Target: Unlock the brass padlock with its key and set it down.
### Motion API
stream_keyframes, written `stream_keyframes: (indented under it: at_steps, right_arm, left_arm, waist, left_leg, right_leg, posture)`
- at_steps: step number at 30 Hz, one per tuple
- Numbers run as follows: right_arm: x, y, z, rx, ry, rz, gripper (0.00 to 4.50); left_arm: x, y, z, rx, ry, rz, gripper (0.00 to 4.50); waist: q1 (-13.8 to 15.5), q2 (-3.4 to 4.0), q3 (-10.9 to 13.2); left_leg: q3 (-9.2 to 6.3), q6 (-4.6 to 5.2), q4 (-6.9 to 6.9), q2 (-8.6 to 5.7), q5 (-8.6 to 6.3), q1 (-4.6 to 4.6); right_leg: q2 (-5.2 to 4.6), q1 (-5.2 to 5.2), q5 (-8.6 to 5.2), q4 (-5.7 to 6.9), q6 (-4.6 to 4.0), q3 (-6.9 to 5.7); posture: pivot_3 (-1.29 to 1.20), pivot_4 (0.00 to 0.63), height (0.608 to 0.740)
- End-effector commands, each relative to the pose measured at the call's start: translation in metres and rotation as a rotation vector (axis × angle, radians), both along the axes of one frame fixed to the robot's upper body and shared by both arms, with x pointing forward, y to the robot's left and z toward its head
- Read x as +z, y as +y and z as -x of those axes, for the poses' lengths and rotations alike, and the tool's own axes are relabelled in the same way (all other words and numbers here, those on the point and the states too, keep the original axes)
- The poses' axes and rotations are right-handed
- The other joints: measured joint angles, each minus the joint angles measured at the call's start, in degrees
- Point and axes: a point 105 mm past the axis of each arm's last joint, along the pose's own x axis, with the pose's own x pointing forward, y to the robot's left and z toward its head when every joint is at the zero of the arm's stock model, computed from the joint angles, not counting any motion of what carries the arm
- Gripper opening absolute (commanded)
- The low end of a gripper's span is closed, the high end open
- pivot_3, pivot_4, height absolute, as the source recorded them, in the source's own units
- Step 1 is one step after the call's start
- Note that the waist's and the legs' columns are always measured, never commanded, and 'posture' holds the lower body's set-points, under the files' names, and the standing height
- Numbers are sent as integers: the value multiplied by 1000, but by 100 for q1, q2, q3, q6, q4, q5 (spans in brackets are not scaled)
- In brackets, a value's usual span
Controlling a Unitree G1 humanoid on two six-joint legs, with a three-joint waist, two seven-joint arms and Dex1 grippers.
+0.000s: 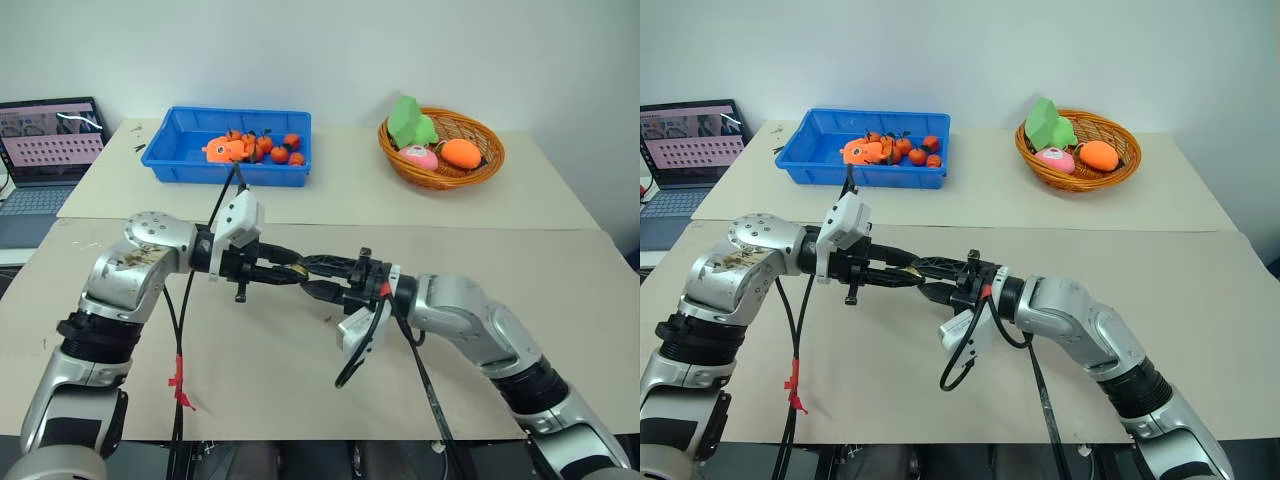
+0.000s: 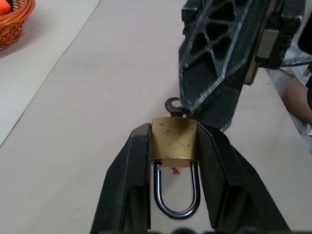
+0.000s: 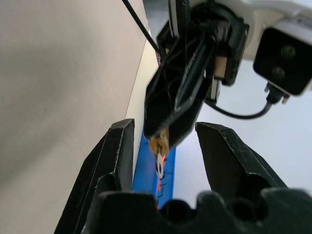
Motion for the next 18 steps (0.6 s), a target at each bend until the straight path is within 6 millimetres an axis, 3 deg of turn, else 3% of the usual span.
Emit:
stream_keyframes:
  at_steps: [1,17,18]
  right_arm:
    - [10,7,5,41,-52,-28,2467]
    - [17,6,-5,24,-67,-40,2467]
    - [17,5,-5,23,-63,-41,2224]
  left_arm:
    - [14,-3,0,-19,-60,8,836]
    - [15,-2,0,-15,-66,3,836]
    - [15,-2,0,-15,-66,3,836]
  waist:
    - [2,0,0]
    - [0,0,0]
    - [0,0,0]
  left_leg:
    - [-1,0,0,0,0,0]
    - [-1,0,0,0,0,0]
    - [-1,0,0,0,0,0]
  right_leg:
    - [0,0,0,0,0,0]
    - [0,1,-1,1,-1,0]
    - [0,1,-1,1,-1,0]
  posture:
    - [0,150,740]
    - [0,150,740]
    - [0,150,740]
